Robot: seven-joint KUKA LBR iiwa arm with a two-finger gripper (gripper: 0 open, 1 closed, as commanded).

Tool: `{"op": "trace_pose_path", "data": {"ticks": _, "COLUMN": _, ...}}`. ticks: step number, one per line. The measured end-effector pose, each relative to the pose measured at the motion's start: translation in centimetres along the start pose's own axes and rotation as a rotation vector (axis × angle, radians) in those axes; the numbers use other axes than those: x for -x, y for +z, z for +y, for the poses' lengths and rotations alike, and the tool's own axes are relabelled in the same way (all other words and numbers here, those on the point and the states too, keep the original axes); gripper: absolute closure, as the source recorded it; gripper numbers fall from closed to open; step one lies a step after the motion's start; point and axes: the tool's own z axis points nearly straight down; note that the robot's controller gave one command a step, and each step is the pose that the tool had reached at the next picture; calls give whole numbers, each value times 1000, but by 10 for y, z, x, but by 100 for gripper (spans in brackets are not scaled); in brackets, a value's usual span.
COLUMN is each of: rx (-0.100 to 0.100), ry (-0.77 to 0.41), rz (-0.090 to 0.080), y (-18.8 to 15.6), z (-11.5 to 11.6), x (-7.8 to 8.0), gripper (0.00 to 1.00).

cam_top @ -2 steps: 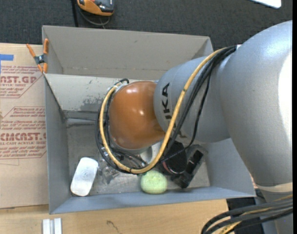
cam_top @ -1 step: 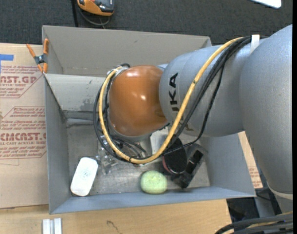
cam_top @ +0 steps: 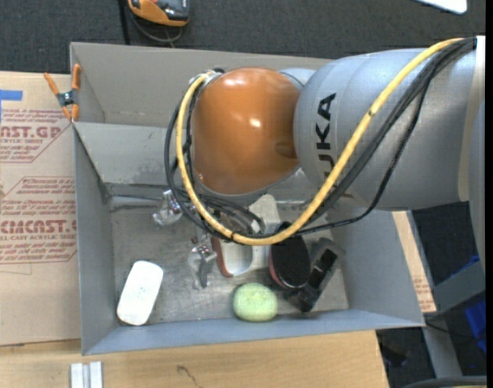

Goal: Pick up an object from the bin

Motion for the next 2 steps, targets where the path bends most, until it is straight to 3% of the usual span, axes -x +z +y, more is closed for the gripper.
{"op": "trace_pose_path", "data": {"ticks": 1, "rx": 0, "ry": 0, "rz": 0, "y": 0, "z": 0, "x": 0, "gripper": 0}}
{"op": "trace_pose_path", "data": {"ticks": 2, "rx": -1, "ry": -51, "rz": -8, "y": 36, "z": 5, "x": 11, "gripper": 0}}
